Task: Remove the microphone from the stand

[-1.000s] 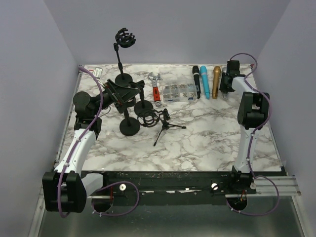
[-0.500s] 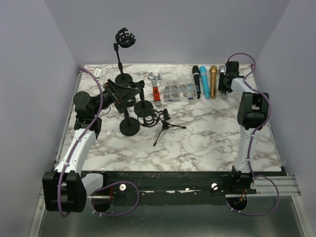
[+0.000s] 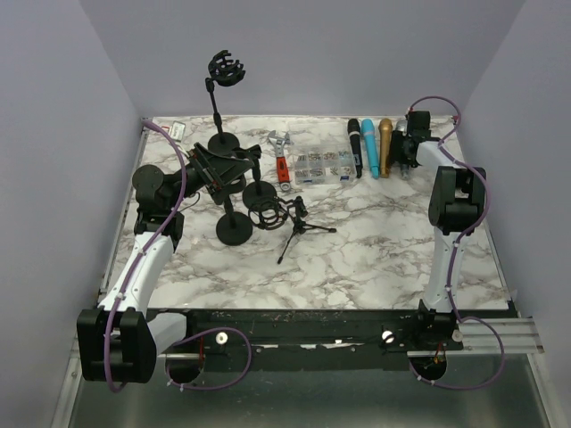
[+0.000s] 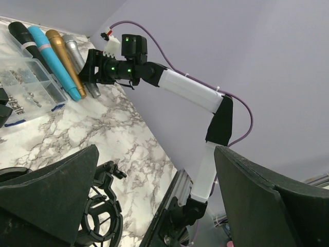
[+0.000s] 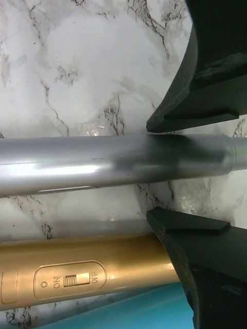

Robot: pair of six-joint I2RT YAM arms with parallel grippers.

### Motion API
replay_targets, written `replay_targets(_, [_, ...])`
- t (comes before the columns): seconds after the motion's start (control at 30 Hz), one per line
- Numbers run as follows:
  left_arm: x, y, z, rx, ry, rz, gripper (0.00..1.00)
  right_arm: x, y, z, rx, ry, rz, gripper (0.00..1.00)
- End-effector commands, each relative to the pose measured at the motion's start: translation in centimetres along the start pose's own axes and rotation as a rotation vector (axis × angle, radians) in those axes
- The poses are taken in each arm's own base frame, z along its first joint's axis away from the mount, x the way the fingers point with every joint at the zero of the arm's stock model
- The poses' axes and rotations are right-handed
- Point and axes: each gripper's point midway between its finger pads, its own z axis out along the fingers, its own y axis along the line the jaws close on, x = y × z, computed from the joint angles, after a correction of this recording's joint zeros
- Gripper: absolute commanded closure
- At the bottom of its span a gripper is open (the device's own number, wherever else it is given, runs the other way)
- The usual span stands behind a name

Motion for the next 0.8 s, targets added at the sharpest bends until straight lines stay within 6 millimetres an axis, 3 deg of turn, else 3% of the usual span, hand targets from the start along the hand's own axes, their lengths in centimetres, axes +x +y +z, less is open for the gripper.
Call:
replay_targets(0.0, [-0.3,0.3,0.1,-0.006,-0.012,0.012,0.02,0.2,0.1,-1.7,0.025,0.027,0.003,0.30])
replay_targets(0.4, [-0.3,0.4,0.1,-0.006,-0.012,0.011,0.01,-2.6,-1.2,-5.0,0.095,-0.036,0.053,0.21])
replay_targets(0.57, [-0.3,0.5,0.1,-0.009,-0.011,0.012,0.01,-3.7,-1.5,-7.3,0.111,-0.056,0.097,0.21])
replay_targets(0.67, [-0.3,0.7,0.2,-0.011,-0.007,0.015,0.01,-4.3,-0.7,-9.9,0.058,-0.081,0.160,0.20])
replay_targets(0.77, [-0.4,0.8,0.2,-0.016,-0.007,0.024,0.01,-3.3,2.0,-12.3,-0.074,-0.106,0.225,0.20])
